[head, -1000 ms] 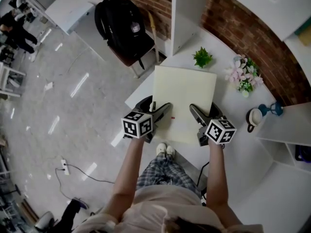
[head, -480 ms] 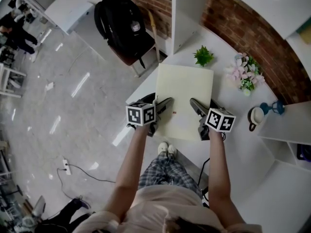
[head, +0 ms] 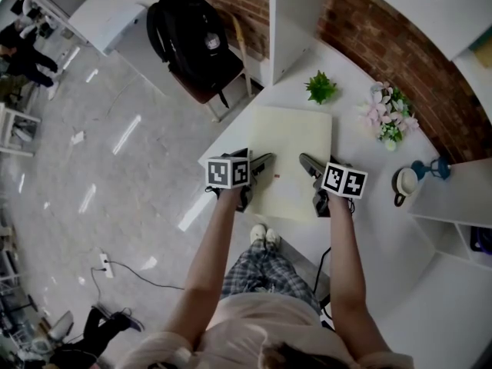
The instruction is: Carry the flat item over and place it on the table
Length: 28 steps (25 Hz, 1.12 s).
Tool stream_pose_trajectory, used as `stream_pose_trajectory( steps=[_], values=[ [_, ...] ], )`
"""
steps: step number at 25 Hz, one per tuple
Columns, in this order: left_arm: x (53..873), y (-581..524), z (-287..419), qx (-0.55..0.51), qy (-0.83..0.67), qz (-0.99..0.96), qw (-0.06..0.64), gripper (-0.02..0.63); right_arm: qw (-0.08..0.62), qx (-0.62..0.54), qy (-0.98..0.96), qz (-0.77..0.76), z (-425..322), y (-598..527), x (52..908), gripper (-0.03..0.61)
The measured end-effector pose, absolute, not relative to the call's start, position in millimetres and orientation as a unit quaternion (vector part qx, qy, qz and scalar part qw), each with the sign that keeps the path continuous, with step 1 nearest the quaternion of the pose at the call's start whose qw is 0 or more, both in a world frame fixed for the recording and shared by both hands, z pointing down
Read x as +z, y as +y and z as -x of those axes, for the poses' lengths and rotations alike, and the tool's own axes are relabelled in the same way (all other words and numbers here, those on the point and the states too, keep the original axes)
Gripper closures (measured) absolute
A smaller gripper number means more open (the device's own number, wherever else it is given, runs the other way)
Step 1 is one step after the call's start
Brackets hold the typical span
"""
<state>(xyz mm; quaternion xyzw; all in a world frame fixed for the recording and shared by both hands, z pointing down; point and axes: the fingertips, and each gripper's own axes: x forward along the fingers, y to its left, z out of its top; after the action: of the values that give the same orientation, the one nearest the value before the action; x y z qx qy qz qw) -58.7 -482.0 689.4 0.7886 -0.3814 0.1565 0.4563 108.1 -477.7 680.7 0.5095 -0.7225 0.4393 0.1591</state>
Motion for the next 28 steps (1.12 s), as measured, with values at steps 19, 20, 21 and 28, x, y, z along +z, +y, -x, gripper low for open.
stream_pose_trajectory(
  steps=[19, 20, 21, 28],
  values=[
    [668.1, -485.7, 73.6, 0.143, -0.399, -0.796, 0.433, 0.267, 0.134, 0.418, -0.733, -0.519, -118.7, -475.3, 655.1, 0.136],
    [662.6, -484.9, 77.0, 0.14, -0.401, -0.798, 0.428, 0.267, 0.122, 0.412, -0.736, -0.523, -122.2, -475.5, 647.0, 0.137],
    [655.5, -484.2, 80.8, 0.134, -0.405, -0.8, 0.423, 0.267, 0.111, 0.405, -0.739, -0.527, -126.1, -475.2, 637.9, 0.139],
    [569.1, -476.1, 98.4, 0.073, -0.427, -0.838, 0.33, 0.272, 0.036, 0.309, -0.772, -0.554, -153.5, -458.7, 559.5, 0.278]
  ],
)
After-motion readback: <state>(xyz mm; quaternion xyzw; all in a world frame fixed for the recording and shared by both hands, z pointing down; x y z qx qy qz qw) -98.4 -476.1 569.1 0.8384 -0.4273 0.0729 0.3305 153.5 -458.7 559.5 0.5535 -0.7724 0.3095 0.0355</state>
